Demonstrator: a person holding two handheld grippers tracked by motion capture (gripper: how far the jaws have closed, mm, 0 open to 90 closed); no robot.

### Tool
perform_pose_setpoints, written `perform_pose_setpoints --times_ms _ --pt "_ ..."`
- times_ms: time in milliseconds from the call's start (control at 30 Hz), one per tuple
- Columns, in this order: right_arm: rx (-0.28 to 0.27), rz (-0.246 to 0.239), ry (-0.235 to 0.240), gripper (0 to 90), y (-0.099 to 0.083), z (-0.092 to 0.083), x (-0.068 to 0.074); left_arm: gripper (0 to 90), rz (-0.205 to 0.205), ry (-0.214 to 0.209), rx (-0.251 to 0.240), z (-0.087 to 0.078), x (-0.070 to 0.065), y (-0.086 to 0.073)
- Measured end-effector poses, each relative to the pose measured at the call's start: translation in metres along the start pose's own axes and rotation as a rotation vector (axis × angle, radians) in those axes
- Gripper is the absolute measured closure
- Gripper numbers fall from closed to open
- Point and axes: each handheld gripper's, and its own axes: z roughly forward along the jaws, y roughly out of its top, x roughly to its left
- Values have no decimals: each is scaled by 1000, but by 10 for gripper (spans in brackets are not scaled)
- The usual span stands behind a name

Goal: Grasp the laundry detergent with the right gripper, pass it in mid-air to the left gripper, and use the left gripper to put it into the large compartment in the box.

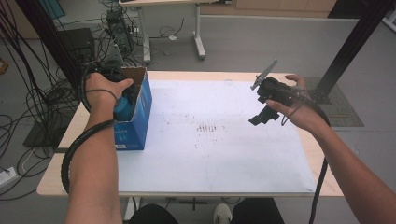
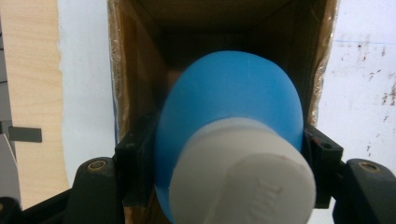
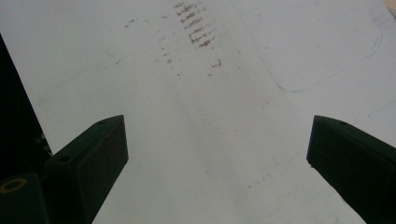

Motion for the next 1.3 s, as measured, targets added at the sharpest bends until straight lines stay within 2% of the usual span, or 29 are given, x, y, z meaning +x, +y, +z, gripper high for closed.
perform_pose_setpoints --times_ms 300,400,433,1300 --pt "10 3 3 52 0 3 0 354 2 -4 9 12 3 -2" --pt "10 2 3 52 0 4 0 355 3 -12 27 19 4 -3" --pt "12 -1 3 52 0 5 1 354 6 -10 19 20 4 -3" --pt "9 6 -13 52 0 3 -5 350 13 -8 16 23 2 0"
